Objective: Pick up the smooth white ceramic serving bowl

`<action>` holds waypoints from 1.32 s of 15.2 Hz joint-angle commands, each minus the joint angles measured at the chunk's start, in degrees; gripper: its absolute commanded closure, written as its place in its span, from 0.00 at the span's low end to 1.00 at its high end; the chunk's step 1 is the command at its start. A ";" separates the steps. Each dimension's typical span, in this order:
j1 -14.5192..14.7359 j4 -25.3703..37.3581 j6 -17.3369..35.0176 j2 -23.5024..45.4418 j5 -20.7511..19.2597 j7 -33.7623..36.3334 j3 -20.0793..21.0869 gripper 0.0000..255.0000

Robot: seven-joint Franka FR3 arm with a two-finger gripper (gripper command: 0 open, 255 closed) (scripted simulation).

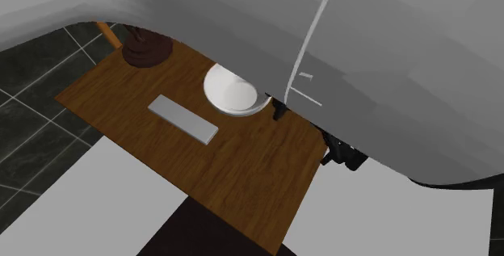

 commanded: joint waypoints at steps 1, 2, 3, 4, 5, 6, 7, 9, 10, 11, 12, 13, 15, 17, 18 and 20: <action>0.79 0.91 3.11 3.95 0.94 0.91 1.37 0.00; 1.12 1.28 4.62 5.85 1.29 1.22 1.94 0.00; 1.43 1.73 6.10 7.80 1.61 1.54 2.52 0.00; 1.73 2.25 7.54 9.77 1.90 1.87 3.08 0.00; 2.03 2.85 8.94 11.78 2.13 2.20 3.63 0.00; 2.30 3.52 10.29 13.81 2.33 2.54 4.18 0.00; 2.58 4.25 11.60 15.87 2.48 2.89 4.72 0.00; 3.11 5.94 14.08 20.04 2.64 3.62 5.75 0.00; 3.37 6.88 15.24 22.16 2.63 4.01 6.25 0.00; 3.64 7.89 16.35 24.28 2.58 4.41 6.72 0.00; 3.90 8.97 17.40 26.42 2.47 4.84 7.18 0.00; 4.18 10.12 18.39 28.57 2.31 5.28 7.61 0.00; 4.77 12.60 20.20 32.90 1.83 6.20 8.38 0.00; 5.28 14.68 21.41 36.22 1.33 6.95 8.88 0.00; 5.31 14.36 22.16 36.65 1.29 6.91 8.88 0.00; 5.36 13.75 23.66 37.56 1.20 6.85 8.90 0.00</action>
